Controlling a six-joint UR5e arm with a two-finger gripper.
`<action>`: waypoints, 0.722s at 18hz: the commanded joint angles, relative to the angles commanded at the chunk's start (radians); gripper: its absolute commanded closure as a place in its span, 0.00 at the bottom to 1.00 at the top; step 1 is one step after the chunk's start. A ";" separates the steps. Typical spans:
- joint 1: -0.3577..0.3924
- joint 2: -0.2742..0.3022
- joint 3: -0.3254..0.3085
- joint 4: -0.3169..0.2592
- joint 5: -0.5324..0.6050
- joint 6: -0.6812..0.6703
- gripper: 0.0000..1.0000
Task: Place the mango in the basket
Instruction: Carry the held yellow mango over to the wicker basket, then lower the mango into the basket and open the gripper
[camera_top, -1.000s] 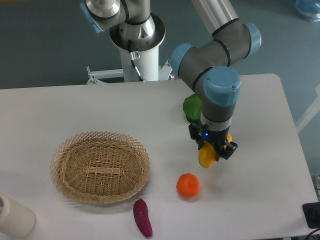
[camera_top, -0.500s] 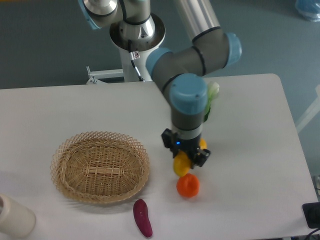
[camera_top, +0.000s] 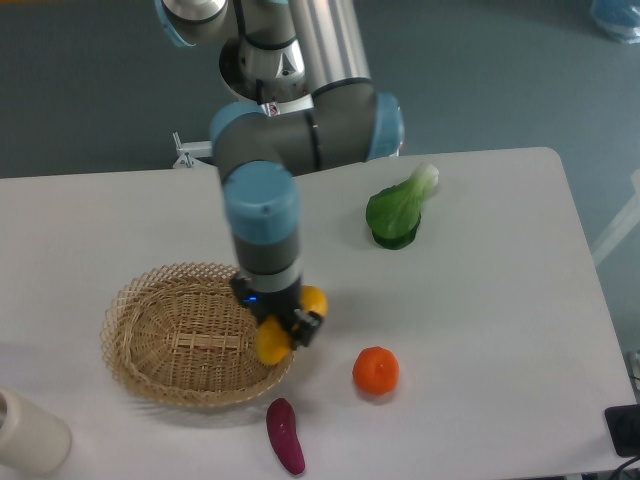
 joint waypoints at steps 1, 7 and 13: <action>-0.021 0.000 -0.018 0.029 0.006 -0.002 0.43; -0.129 -0.032 -0.039 0.060 0.084 -0.009 0.42; -0.151 -0.051 -0.028 0.063 0.084 -0.040 0.14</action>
